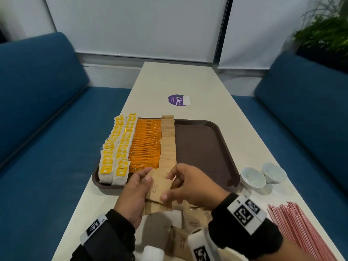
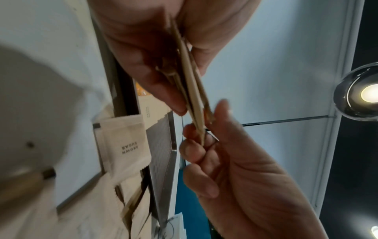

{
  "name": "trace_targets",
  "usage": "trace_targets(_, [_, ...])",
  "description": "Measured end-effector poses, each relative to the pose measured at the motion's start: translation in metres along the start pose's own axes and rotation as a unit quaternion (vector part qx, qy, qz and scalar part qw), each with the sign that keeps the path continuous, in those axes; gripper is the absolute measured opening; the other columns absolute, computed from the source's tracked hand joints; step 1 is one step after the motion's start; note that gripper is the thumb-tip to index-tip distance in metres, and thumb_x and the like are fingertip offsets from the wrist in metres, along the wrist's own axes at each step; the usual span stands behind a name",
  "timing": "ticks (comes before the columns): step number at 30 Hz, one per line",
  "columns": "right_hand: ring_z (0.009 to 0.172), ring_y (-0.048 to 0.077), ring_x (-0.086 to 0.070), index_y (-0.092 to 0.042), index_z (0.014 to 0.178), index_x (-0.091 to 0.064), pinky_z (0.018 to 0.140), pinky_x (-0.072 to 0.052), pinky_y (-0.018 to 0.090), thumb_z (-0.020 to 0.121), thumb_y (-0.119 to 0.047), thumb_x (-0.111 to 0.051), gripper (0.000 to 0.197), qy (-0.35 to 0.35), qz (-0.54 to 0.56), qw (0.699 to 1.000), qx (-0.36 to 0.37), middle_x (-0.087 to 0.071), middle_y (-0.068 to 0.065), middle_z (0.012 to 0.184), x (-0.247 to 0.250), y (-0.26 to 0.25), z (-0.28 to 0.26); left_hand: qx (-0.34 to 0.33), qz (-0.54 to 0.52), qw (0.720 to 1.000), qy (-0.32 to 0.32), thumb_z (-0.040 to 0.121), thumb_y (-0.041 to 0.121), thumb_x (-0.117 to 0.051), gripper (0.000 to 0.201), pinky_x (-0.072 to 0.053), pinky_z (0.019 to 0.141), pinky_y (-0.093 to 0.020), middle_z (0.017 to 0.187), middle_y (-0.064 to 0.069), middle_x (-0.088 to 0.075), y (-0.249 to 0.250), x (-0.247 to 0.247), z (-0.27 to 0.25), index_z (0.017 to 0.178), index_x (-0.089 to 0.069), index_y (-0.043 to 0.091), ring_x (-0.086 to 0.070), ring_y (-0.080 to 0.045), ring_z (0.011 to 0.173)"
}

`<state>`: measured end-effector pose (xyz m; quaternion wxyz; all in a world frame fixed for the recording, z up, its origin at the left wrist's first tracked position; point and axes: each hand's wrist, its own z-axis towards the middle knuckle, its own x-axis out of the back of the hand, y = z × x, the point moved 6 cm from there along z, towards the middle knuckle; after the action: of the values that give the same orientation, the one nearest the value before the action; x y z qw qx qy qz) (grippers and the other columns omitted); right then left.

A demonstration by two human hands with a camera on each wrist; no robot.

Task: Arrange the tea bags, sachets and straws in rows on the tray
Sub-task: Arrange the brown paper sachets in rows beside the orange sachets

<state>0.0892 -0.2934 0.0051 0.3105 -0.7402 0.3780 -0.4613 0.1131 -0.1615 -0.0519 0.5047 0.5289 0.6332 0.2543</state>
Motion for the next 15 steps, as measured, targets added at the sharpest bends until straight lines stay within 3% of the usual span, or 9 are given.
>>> trace_targets(4, [0.075, 0.023, -0.068, -0.015, 0.095, -0.055, 0.069, -0.057, 0.037, 0.069, -0.009, -0.082, 0.037, 0.056, 0.043, 0.997, -0.010, -0.066, 0.017, 0.102, -0.002, 0.017, -0.001, 0.004, -0.001, 1.000, -0.027, 0.094, 0.018, -0.046, 0.024, -0.052, 0.076, -0.044, 0.107, -0.008, -0.065, -0.004, -0.012, -0.006, 0.116, -0.055, 0.024, -0.063, -0.026, 0.091])
trace_targets(7, [0.076, 0.022, -0.067, -0.015, 0.089, -0.057, 0.072, -0.057, 0.037, 0.070, -0.010, -0.081, 0.031, 0.061, 0.064, 0.996, -0.008, -0.066, 0.012, 0.093, 0.001, 0.024, -0.004, -0.014, 0.013, 0.996, -0.084, 0.069, 0.004, -0.068, 0.062, -0.053, 0.082, -0.045, 0.115, -0.001, -0.062, -0.006, -0.018, -0.010, 0.123, -0.050, 0.029, -0.062, -0.026, 0.103])
trace_targets(9, [0.074, 0.015, -0.066, -0.016, 0.082, -0.057, 0.066, -0.057, 0.027, 0.073, -0.011, -0.079, 0.024, 0.065, 0.057, 0.996, -0.006, -0.067, 0.004, 0.086, 0.005, 0.026, -0.006, -0.011, 0.053, 0.992, -0.115, 0.051, 0.000, -0.084, 0.079, -0.057, 0.073, -0.041, 0.111, -0.003, -0.063, -0.010, -0.020, -0.011, 0.119, -0.055, 0.028, -0.063, -0.026, 0.099])
trace_targets(12, [0.061, 0.004, -0.062, -0.015, 0.077, -0.056, 0.049, -0.047, 0.015, 0.076, -0.012, -0.076, 0.020, 0.070, 0.080, 0.994, -0.012, -0.064, -0.003, 0.075, 0.014, 0.026, -0.007, -0.005, 0.084, 0.987, -0.135, 0.041, 0.003, -0.084, 0.071, -0.056, 0.062, -0.032, 0.097, -0.012, -0.069, -0.015, -0.022, -0.008, 0.107, -0.063, 0.017, -0.066, -0.022, 0.082])
trace_targets(15, [0.063, 0.005, -0.062, -0.014, 0.075, -0.057, 0.058, -0.050, 0.020, 0.075, -0.010, -0.076, 0.019, 0.078, 0.123, 0.989, -0.011, -0.064, -0.004, 0.071, 0.026, 0.023, -0.006, -0.008, 0.077, 0.989, -0.129, 0.050, -0.006, -0.073, 0.054, -0.057, 0.062, -0.031, 0.090, -0.015, -0.071, -0.014, -0.020, -0.003, 0.101, -0.064, 0.009, -0.066, -0.023, 0.076])
